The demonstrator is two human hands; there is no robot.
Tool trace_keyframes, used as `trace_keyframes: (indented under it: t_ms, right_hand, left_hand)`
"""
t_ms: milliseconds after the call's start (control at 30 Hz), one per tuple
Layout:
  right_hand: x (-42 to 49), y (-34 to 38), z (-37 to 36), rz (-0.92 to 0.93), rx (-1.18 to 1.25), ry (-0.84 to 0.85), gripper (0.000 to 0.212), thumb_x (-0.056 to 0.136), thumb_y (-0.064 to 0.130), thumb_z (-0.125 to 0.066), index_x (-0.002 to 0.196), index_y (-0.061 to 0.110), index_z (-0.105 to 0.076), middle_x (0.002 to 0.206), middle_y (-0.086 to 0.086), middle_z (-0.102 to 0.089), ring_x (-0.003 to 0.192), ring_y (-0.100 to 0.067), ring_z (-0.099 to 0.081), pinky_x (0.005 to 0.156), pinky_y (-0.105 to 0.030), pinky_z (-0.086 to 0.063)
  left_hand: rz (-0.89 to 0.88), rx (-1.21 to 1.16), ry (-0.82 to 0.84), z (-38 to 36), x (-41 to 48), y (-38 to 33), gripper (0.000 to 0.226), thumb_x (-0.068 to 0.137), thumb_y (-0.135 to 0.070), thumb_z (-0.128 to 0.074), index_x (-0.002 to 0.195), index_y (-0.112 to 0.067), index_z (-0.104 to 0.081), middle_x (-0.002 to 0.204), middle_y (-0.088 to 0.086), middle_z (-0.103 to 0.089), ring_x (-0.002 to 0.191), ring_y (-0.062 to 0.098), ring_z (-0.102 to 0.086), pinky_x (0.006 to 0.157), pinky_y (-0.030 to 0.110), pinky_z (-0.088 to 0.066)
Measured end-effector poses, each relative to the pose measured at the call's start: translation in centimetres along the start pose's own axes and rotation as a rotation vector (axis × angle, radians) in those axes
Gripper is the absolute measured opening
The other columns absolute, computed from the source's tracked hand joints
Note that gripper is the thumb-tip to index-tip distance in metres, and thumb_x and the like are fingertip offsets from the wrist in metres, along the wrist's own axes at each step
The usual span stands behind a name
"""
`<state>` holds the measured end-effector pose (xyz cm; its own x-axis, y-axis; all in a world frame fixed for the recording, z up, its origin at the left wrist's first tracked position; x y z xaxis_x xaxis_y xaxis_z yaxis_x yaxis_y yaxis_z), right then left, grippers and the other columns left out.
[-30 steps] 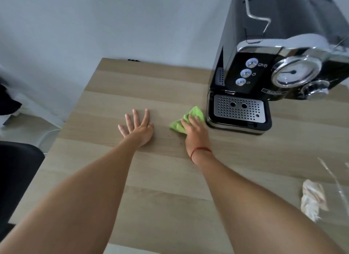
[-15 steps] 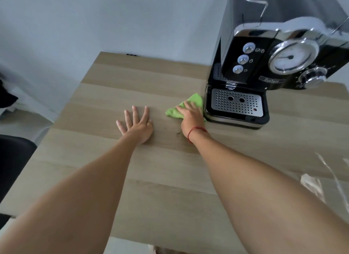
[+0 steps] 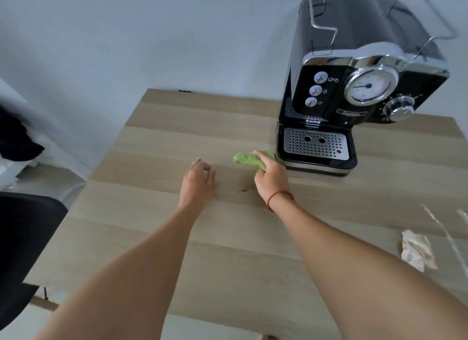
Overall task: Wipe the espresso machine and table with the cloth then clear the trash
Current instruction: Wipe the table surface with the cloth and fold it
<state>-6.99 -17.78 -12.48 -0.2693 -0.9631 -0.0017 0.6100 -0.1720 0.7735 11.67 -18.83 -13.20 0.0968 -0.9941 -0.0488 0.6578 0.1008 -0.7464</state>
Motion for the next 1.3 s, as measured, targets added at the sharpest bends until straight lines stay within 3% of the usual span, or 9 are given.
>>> trace_keyframes:
  t_ms: [100, 200, 300, 533, 667, 733, 967, 1200, 1300]
  right_hand:
    - [1.9, 1.2, -1.7, 0.024, -0.151, 0.171, 0.060, 0.086, -0.002, -0.038, 0.139, 0.026, -0.046, 0.154, -0.006, -0.032, 0.144, -0.030, -0.025, 0.116, -0.041, -0.024]
    - [0.9, 2.4, -4.6, 0.088, -0.501, 0.471, 0.077, 0.086, -0.004, -0.034, 0.147, 0.042, -0.024, 0.161, -0.002, -0.008, 0.147, -0.036, -0.001, 0.118, -0.052, -0.010]
    - [-1.0, 3.7, -6.1, 0.213, -0.691, 0.541, 0.077, 0.088, -0.005, -0.030, 0.146, 0.044, -0.022, 0.161, -0.003, -0.004, 0.145, -0.040, 0.001, 0.115, -0.056, -0.014]
    - [-6.2, 1.7, -3.4, 0.257, -0.524, 0.619, 0.070, 0.086, -0.016, -0.031, 0.142, 0.024, -0.043, 0.158, -0.001, -0.023, 0.147, -0.028, -0.013, 0.118, -0.037, -0.020]
    - [-3.9, 2.9, -0.5, 0.163, -0.278, 0.257, 0.060, 0.080, -0.019, -0.036, 0.127, 0.008, -0.060, 0.142, -0.011, -0.050, 0.137, -0.022, -0.040, 0.110, -0.016, -0.020]
    - [-1.5, 4.3, -0.7, 0.174, -0.321, 0.196, 0.062, 0.082, -0.020, -0.034, 0.133, 0.010, -0.055, 0.149, -0.009, -0.042, 0.139, -0.023, -0.036, 0.112, -0.019, -0.018]
    - [-2.2, 6.5, -10.6, 0.329, -0.654, 0.539, 0.062, 0.091, -0.004, -0.034, 0.147, 0.024, -0.031, 0.160, -0.002, -0.014, 0.148, -0.032, -0.006, 0.119, -0.046, -0.009]
    - [-7.3, 2.6, -6.2, 0.351, -0.727, 0.653, 0.076, 0.084, -0.013, -0.036, 0.149, 0.026, -0.026, 0.161, -0.003, -0.009, 0.149, -0.028, -0.004, 0.119, -0.041, -0.005]
    - [-7.3, 2.5, -3.4, 0.353, -0.642, 0.623, 0.073, 0.083, -0.018, -0.034, 0.145, 0.021, -0.037, 0.159, -0.003, -0.019, 0.148, -0.024, -0.013, 0.120, -0.036, -0.012]
  left_hand:
    - [-0.008, 0.227, 0.039, 1.1, 0.3, 1.8, 0.045, 0.099, -0.020, -0.046, 0.143, -0.017, -0.040, 0.158, 0.010, -0.024, 0.148, 0.023, -0.015, 0.118, 0.039, -0.012]
    - [0.106, 0.442, 0.163, 1.1, -0.8, 4.3, 0.054, 0.102, -0.035, -0.029, 0.153, -0.031, -0.013, 0.163, -0.001, 0.000, 0.150, 0.021, 0.007, 0.118, 0.045, 0.005]
    - [0.156, 0.528, 0.258, 0.7, -1.9, 5.8, 0.053, 0.102, -0.041, -0.017, 0.152, -0.038, 0.000, 0.161, -0.006, 0.014, 0.148, 0.018, 0.017, 0.117, 0.045, 0.013]
    - [0.222, 0.562, 0.272, 1.3, -3.9, 5.7, 0.055, 0.101, -0.042, -0.015, 0.152, -0.036, 0.007, 0.160, -0.004, 0.019, 0.147, 0.020, 0.020, 0.116, 0.050, 0.014]
    - [0.208, 0.581, 0.269, 1.2, -4.0, 5.3, 0.056, 0.102, -0.043, -0.012, 0.152, -0.033, 0.011, 0.159, -0.001, 0.024, 0.146, 0.021, 0.023, 0.115, 0.053, 0.015]
    - [0.205, 0.580, 0.278, 1.1, -3.8, 5.4, 0.056, 0.102, -0.042, -0.011, 0.152, -0.032, 0.012, 0.159, -0.001, 0.024, 0.146, 0.022, 0.023, 0.115, 0.054, 0.015]
    - [0.207, 0.536, 0.299, 1.3, -3.3, 6.0, 0.058, 0.101, -0.036, -0.015, 0.153, -0.029, 0.011, 0.159, -0.003, 0.023, 0.146, 0.020, 0.024, 0.113, 0.050, 0.017]
    - [0.202, 0.486, 0.375, 3.2, -5.0, 7.1, 0.062, 0.100, -0.031, -0.024, 0.153, -0.032, 0.008, 0.160, -0.012, 0.018, 0.147, 0.012, 0.018, 0.118, 0.039, 0.013]
    - [0.220, 0.494, 0.383, 3.3, -5.6, 6.8, 0.061, 0.100, -0.034, -0.023, 0.152, -0.035, 0.008, 0.159, -0.012, 0.019, 0.147, 0.013, 0.020, 0.118, 0.040, 0.014]
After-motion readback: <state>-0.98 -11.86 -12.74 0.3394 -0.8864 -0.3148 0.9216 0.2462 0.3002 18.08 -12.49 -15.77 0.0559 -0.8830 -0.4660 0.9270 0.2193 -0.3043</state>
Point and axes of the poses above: each hand's wrist, its own x-axis towards the middle knuckle, its own z-axis out of the back of the hand, y = z × x, the point moved 4 cm from there along x, towards the middle knuckle
